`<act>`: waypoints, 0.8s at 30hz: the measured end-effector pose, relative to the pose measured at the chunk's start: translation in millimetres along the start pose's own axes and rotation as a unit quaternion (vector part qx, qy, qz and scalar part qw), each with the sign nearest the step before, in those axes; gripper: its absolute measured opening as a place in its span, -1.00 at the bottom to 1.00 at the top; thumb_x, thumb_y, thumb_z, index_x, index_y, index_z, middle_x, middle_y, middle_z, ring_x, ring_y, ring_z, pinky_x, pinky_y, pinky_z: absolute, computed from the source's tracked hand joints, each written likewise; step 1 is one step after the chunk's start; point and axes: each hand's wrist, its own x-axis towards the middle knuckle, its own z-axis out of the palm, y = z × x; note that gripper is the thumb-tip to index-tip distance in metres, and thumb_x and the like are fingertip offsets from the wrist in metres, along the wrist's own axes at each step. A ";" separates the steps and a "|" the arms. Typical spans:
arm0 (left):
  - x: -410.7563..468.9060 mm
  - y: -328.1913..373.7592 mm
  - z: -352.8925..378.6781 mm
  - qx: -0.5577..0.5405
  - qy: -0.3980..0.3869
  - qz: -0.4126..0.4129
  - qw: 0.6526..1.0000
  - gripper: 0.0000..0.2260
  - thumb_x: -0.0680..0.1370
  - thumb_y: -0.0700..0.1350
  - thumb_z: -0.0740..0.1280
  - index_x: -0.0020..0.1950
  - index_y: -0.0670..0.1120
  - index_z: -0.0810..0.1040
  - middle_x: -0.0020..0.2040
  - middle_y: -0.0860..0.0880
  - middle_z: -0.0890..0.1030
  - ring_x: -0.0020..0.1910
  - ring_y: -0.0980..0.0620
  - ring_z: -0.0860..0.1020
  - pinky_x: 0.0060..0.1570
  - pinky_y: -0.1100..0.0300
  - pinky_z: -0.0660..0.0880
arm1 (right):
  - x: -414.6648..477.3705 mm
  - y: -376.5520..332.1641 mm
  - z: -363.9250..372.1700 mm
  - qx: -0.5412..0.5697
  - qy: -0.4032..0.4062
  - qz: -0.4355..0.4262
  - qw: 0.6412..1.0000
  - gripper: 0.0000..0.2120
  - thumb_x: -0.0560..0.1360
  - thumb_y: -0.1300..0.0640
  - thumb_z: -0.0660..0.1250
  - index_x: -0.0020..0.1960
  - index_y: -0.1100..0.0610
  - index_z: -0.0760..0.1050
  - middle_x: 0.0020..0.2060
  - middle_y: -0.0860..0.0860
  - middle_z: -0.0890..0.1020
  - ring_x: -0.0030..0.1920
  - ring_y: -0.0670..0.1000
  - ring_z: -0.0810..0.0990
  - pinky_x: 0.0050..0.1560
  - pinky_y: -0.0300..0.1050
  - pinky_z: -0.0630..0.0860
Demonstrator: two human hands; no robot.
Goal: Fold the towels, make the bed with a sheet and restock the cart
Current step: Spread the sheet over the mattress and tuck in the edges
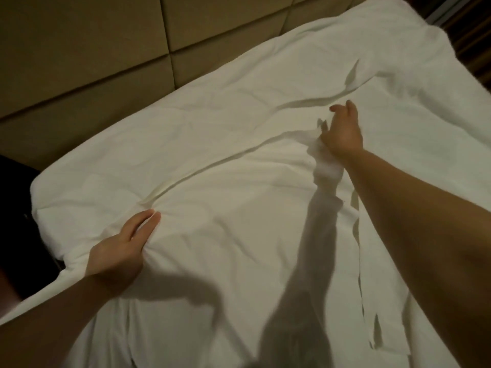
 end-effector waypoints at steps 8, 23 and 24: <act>4.2 11.1 -7.0 -0.054 -0.019 -0.092 0.994 -0.56 0.50 0.00 0.01 0.37 0.10 0.36 0.33 0.05 0.38 -0.16 -0.24 0.64 -0.24 -0.05 0.55 | 21.8 -32.5 23.6 0.005 -0.016 -0.077 0.997 -0.58 0.61 0.16 0.10 0.46 0.06 0.25 0.29 0.15 0.46 0.30 0.10 0.42 0.27 -0.10 0.14; 6.6 6.9 -5.6 0.041 0.055 0.016 0.997 -0.57 0.41 -0.13 0.09 0.27 -0.02 0.41 0.26 0.00 0.40 -0.47 -0.12 0.59 -0.58 0.16 0.46 | 65.5 -63.3 37.9 0.043 0.022 -0.054 0.997 -0.68 0.59 0.17 0.16 0.32 0.18 0.45 0.26 0.13 0.52 0.27 0.10 0.46 0.22 -0.23 0.29; 6.7 6.7 -4.6 0.041 0.059 0.018 0.997 -0.57 0.41 -0.13 0.09 0.27 -0.02 0.41 0.25 0.00 0.40 -0.46 -0.13 0.59 -0.58 0.16 0.46 | 69.3 -63.2 43.9 0.044 -0.014 -0.055 0.997 -0.62 0.59 0.15 0.18 0.40 0.16 0.35 0.35 0.12 0.44 0.34 0.10 0.40 0.33 -0.18 0.24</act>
